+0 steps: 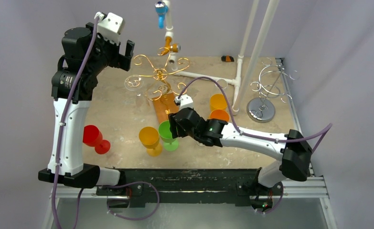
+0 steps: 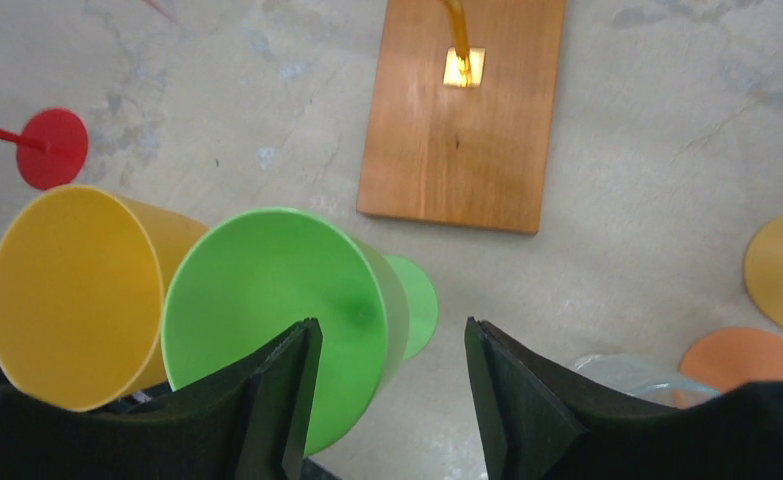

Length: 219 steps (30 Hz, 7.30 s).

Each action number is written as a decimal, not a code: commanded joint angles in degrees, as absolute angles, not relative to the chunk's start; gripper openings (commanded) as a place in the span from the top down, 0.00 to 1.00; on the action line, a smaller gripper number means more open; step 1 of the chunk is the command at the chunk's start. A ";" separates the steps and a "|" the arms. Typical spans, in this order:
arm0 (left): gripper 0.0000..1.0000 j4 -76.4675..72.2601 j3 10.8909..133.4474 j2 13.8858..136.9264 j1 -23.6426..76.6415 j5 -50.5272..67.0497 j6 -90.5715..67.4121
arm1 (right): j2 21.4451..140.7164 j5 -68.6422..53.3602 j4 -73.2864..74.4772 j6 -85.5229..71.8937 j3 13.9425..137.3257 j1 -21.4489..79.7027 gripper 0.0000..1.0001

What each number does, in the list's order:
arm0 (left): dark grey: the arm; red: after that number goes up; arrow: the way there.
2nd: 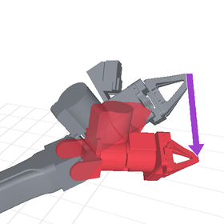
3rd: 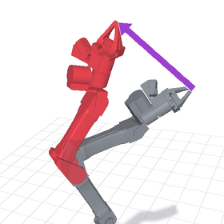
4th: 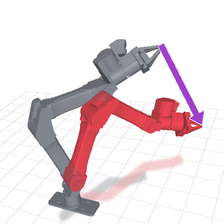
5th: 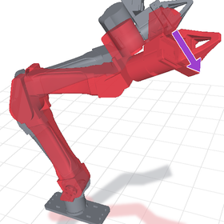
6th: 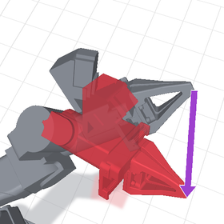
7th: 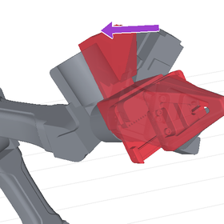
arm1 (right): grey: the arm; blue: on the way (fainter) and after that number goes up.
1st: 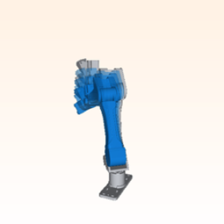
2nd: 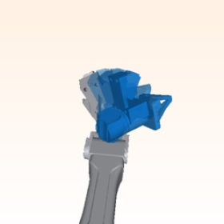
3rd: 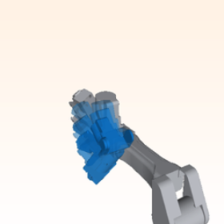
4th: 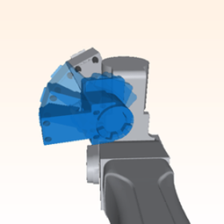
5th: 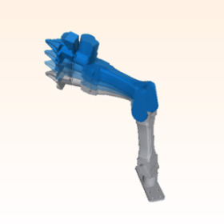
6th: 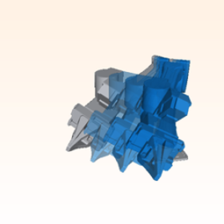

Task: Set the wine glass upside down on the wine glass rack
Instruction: Pick up the wine glass at the center of the board, then turn the wine glass upside down at the wine rack.

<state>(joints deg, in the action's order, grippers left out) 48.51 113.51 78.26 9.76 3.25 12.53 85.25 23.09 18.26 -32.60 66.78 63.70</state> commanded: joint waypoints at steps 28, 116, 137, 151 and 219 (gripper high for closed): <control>0.09 57.90 118.60 75.75 9.67 24.78 3.35 | 60.58 29.87 37.36 -25.40 85.75 65.48 1.00; 0.25 24.83 88.10 52.33 9.67 45.43 35.18 | 72.71 6.37 19.68 -19.18 90.72 65.48 0.47; 0.02 37.60 96.00 57.75 9.67 31.14 14.81 | 69.56 19.60 -3.94 -21.88 60.95 65.48 0.48; 0.02 40.14 95.14 58.69 9.67 29.16 15.87 | 74.30 23.33 -12.91 -19.95 57.77 65.48 0.50; 0.03 32.10 91.17 59.99 9.67 26.93 13.04 | 88.49 16.03 -46.56 -6.66 48.38 66.34 0.52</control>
<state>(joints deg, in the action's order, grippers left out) 33.74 89.36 60.05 9.78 27.44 14.52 88.99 16.95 -41.12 -8.16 49.56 66.00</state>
